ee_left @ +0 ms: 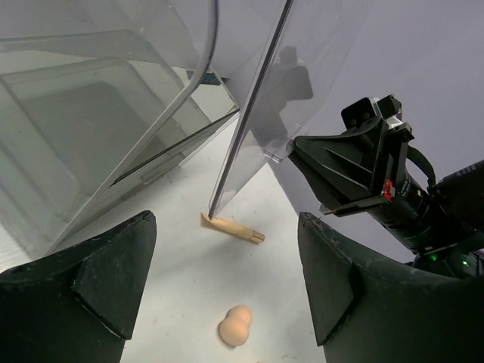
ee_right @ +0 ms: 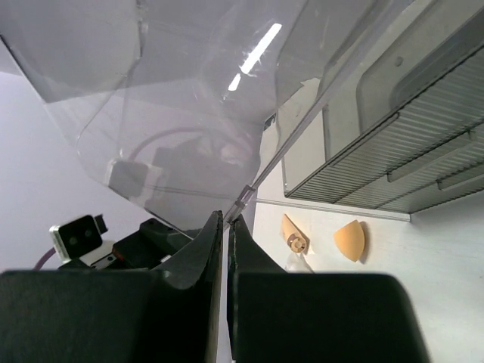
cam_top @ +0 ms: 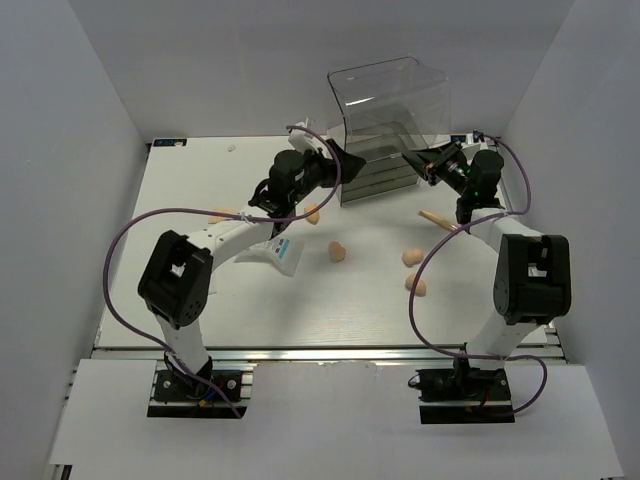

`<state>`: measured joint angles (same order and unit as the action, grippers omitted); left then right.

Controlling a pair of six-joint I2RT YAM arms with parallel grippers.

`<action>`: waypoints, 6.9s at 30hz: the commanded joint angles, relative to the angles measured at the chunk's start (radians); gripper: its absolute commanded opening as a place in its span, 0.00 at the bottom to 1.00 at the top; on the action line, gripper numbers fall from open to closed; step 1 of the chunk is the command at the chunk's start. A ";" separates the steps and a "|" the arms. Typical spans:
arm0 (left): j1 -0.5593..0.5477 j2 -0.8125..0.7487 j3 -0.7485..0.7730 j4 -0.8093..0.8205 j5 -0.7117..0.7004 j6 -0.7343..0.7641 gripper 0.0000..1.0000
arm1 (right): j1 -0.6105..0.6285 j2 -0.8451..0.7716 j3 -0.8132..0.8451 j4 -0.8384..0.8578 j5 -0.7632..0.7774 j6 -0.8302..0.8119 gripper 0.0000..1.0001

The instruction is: Organize the makeup

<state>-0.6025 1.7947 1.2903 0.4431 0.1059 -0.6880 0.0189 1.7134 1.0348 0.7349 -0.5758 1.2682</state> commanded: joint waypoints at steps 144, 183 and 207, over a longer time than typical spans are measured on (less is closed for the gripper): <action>0.041 0.032 0.380 0.166 0.055 -0.470 0.18 | 0.306 -0.018 0.051 -1.138 0.054 -2.298 0.70; 0.043 0.048 0.474 0.011 0.069 -0.466 0.19 | 0.924 0.451 0.476 -0.482 0.435 -1.509 0.88; 0.047 0.046 0.454 0.062 0.060 -0.482 0.19 | 0.814 0.023 0.125 -0.407 0.175 -1.775 0.00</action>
<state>-0.5713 1.9350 1.7214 0.4343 0.1822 -1.1744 0.8841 1.9621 1.2587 0.2569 -0.1734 -0.4252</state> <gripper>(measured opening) 0.182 0.072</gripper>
